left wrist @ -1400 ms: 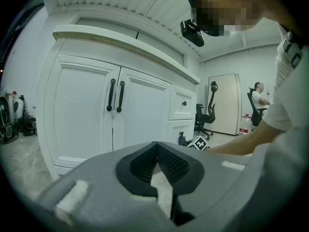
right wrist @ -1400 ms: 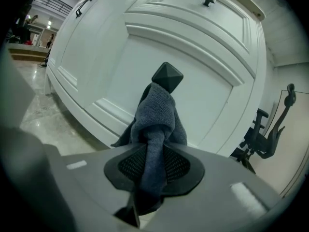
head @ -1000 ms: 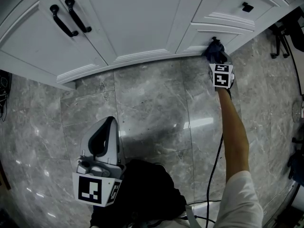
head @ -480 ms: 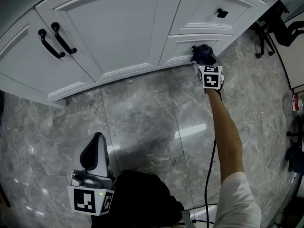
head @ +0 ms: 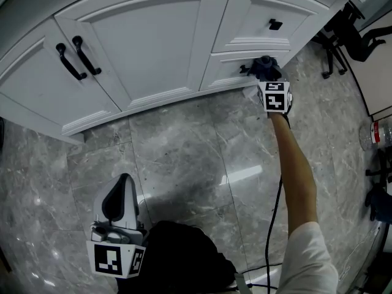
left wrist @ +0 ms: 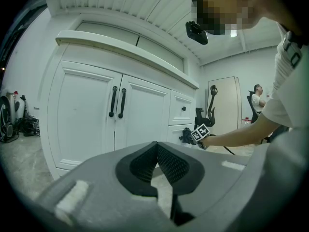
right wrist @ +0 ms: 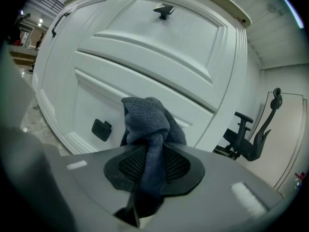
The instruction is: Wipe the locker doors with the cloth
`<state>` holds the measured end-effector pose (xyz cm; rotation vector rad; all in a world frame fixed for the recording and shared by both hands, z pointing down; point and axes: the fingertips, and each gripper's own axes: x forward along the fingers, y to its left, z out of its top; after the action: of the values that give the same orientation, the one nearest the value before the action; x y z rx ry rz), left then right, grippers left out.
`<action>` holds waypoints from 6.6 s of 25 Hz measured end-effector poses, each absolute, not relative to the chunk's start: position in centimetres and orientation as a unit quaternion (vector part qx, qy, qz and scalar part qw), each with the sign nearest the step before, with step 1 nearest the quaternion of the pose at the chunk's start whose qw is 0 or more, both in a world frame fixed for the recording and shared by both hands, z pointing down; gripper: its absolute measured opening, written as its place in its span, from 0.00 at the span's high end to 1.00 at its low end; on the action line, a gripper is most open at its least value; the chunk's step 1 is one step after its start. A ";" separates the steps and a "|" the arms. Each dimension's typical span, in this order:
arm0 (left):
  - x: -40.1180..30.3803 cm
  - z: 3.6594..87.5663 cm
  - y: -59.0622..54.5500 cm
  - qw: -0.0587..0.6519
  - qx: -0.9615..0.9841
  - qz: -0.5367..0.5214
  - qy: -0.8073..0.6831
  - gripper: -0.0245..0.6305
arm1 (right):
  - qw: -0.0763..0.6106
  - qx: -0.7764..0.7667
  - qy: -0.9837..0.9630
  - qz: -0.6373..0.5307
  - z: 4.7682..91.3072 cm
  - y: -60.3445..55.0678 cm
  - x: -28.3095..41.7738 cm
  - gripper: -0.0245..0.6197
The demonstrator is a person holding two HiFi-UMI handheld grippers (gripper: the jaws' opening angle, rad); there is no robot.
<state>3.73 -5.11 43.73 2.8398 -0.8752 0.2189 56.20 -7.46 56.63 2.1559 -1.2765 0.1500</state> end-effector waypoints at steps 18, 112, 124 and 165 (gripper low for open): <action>2.9 41.6 -4.2 0.078 0.954 0.044 -0.285 0.96 | 0.324 0.822 -0.467 0.025 46.3 -6.7 56.5 0.83; -8.3 14.4 -10.7 0.102 0.915 0.073 -0.382 0.96 | 0.066 0.785 -0.607 0.100 22.0 0.3 24.3 0.84; -5.3 -14.8 -5.1 0.074 0.928 0.068 -0.360 0.96 | 0.052 0.775 -0.621 0.103 -7.0 8.3 23.1 0.84; -2.2 -26.0 6.9 0.074 0.928 0.043 -0.362 0.96 | 0.030 0.711 -0.702 0.033 -26.0 18.5 15.7 0.85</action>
<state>-2.16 6.94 -26.02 2.7873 -1.0868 0.1283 15.74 18.48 -26.03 2.1928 -2.1632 0.1018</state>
